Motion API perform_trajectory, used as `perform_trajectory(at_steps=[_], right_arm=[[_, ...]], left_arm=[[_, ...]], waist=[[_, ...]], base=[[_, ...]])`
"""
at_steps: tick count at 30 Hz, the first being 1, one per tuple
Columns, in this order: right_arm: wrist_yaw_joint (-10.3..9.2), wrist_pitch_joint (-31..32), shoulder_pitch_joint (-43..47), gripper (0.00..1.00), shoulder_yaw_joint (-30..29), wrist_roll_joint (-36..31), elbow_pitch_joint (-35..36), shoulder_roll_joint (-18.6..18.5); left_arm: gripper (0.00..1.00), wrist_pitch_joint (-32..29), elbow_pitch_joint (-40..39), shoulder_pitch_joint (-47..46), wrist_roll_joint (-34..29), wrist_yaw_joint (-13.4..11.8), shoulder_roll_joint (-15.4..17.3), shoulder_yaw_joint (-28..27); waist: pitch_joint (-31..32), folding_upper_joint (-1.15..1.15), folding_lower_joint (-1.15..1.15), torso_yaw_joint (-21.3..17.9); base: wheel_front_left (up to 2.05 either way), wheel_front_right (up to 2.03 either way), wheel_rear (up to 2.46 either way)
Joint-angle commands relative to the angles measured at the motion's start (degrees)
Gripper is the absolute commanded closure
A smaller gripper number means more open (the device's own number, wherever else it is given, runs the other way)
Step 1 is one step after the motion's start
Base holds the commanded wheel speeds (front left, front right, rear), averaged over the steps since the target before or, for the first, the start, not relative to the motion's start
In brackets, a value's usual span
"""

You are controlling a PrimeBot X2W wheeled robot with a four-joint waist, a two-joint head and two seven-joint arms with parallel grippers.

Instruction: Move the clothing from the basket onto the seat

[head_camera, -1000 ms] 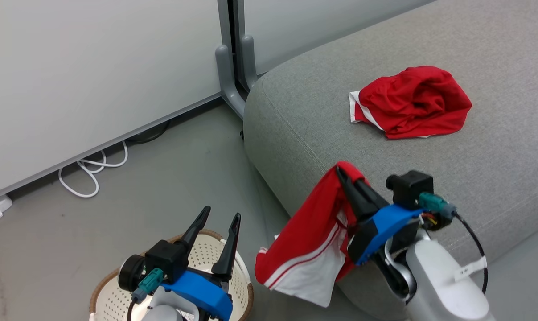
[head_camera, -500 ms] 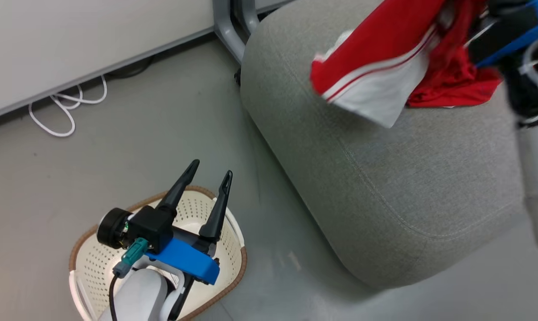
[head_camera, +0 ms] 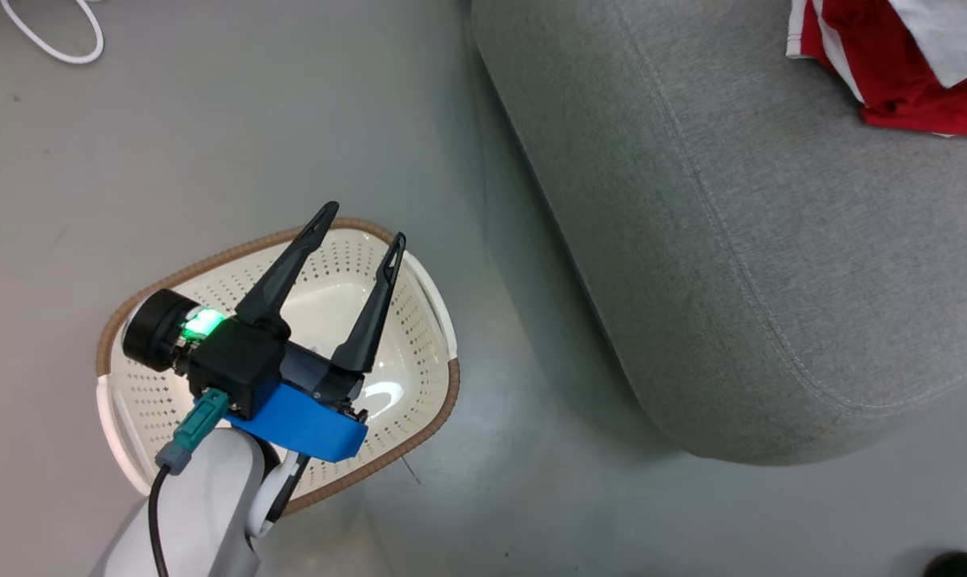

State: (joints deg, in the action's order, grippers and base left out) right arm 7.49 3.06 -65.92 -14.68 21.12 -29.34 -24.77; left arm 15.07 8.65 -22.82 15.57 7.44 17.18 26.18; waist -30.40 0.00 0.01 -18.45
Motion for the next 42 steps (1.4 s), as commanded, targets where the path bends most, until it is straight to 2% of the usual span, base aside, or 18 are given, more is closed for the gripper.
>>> perform_trajectory(at_steps=[1, 10, 19, 20, 21, 22, 23, 42], right_arm=[[0.01, -1.2, 2.02, 1.0, -0.98, -0.25, -1.47, 0.05], [0.01, -7.07, 7.54, 1.0, -5.75, -2.74, -12.71, 1.12], [0.01, -10.7, 8.8, 1.0, -7.48, -6.17, -22.89, 2.11], [0.01, -11.02, 8.45, 0.96, -7.59, -6.49, -23.42, 2.16], [0.01, -11.26, 8.09, 0.73, -7.66, -6.81, -23.86, 2.17], [0.01, -11.56, 7.75, 0.1, -7.75, -7.11, -24.32, 2.17], [0.01, -11.77, 7.52, 0.0, -7.82, -7.31, -24.7, 2.21], [0.01, -13.76, 7.88, 0.0, -5.97, -8.88, -27.8, 1.51]], left_arm=[[0.0, 0.15, -0.87, -0.72, -0.36, 0.05, 0.67, -0.38], [0.0, 0.15, -2.52, -0.23, 0.07, 0.05, 1.83, -0.04], [0.0, 0.15, -1.83, 0.06, 0.32, 0.05, 1.57, 0.29], [0.0, 0.15, -1.77, -0.03, 0.32, 0.05, 1.51, 0.26], [0.0, 0.15, -1.7, -0.09, 0.32, 0.05, 1.45, 0.25], [0.0, 0.15, -1.65, -0.15, 0.32, 0.05, 1.41, 0.25], [0.0, 0.15, -1.57, -0.21, 0.31, 0.05, 1.31, 0.26], [0.0, 0.15, -0.65, 0.7, 0.5, 0.05, -1.24, -0.11]], waist=[[-2.66, 0.0, -0.01, 1.09], [-4.74, 0.0, -0.01, 1.9], [-3.81, 0.0, -0.01, 2.78], [-3.71, 0.0, -0.01, 2.83], [-3.61, 0.0, -0.01, 2.9], [-3.52, 0.0, -0.01, 2.96], [-3.42, 0.0, -0.01, 3.02], [-0.84, 0.0, -0.01, 4.11]], base=[[0.0, 0.0, 0.0], [0.0, 0.0, 0.0], [0.0, 0.0, 0.0], [0.0, 0.0, 0.0], [0.0, 0.0, 0.0], [0.0, 0.0, 0.0], [0.0, 0.0, 0.0], [0.0, 0.0, 0.0]])
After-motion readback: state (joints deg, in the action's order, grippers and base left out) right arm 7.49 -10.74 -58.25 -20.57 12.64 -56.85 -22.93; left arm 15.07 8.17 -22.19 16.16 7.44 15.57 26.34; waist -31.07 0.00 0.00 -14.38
